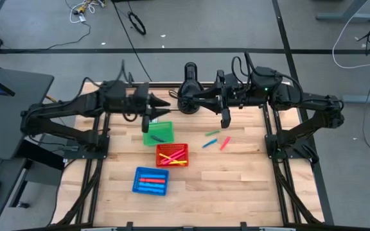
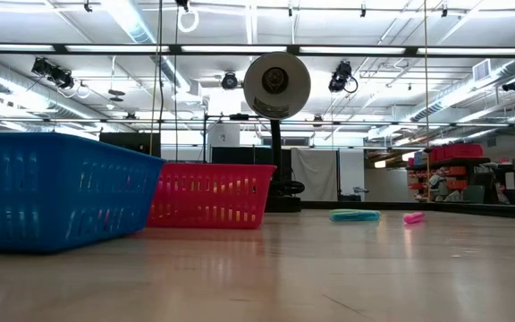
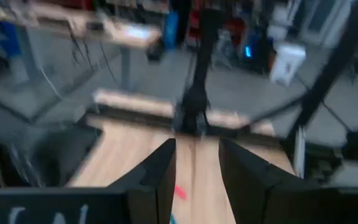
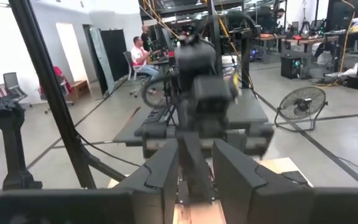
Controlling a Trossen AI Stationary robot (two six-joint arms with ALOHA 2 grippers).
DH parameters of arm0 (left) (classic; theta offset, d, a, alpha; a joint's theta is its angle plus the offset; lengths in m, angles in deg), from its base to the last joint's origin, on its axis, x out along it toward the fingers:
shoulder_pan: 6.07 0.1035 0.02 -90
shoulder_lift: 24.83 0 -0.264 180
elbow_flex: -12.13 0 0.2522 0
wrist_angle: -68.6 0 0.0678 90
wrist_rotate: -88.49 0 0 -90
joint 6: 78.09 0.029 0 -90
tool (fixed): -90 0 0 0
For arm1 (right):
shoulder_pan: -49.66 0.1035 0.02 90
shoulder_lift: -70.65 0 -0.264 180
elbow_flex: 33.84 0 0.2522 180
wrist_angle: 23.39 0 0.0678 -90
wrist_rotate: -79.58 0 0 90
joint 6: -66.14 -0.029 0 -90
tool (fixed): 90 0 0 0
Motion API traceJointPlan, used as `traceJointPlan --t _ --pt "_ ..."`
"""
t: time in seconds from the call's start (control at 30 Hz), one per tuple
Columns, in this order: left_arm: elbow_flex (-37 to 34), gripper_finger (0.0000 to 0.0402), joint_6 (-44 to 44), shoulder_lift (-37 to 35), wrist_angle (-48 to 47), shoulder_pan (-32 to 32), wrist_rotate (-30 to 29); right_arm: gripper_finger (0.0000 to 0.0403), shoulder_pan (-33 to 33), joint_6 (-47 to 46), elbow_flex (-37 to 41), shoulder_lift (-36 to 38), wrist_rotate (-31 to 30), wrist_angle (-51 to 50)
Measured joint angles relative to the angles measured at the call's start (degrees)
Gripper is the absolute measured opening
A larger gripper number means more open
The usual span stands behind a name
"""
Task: Pick & Place Markers
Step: Put the pink pen into the green bin
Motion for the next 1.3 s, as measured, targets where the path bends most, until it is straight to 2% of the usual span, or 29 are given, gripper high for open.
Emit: traceJointPlan --t 0.2,0.33,0.43,0.77,1.03,1.2,1.3 --pt "0.0 0.0126 0.8 -3.8 3.2 -3.8 -9.0 0.0103 0.0 0.0 0.0 0.0 0.0 -0.7" --pt "0.0 0.0126 2.4 -5.0 8.1 -6.7 -12.4 0.0103 0.0 0.0 0.0 0.0 0.1 -1.5" --pt "0.0 0.0126 4.4 -5.0 11.8 -8.2 -12.6 0.0103 0.0 0.1 0.0 0.0 0.2 -1.7" --pt "0.0 0.0126 4.6 -4.9 12.0 -9.3 -11.8 0.0103 0.0 -1.4 0.0 0.0 0.0 -4.0" --pt "0.0 0.0126 2.0 -4.9 9.2 -9.3 -10.3 0.0103 -0.6 -5.9 0.0 0.0 -1.2 -22.5" --pt "0.0 0.0126 1.5 -4.9 7.2 -9.3 -10.3 0.0103 -0.5 -2.4 0.0 0.1 -1.0 -30.3" --pt "0.0 0.0126 0.7 -4.9 6.6 -9.3 -10.3 0.0103 -0.5 0.3 0.0 0.5 2.1 -34.0"
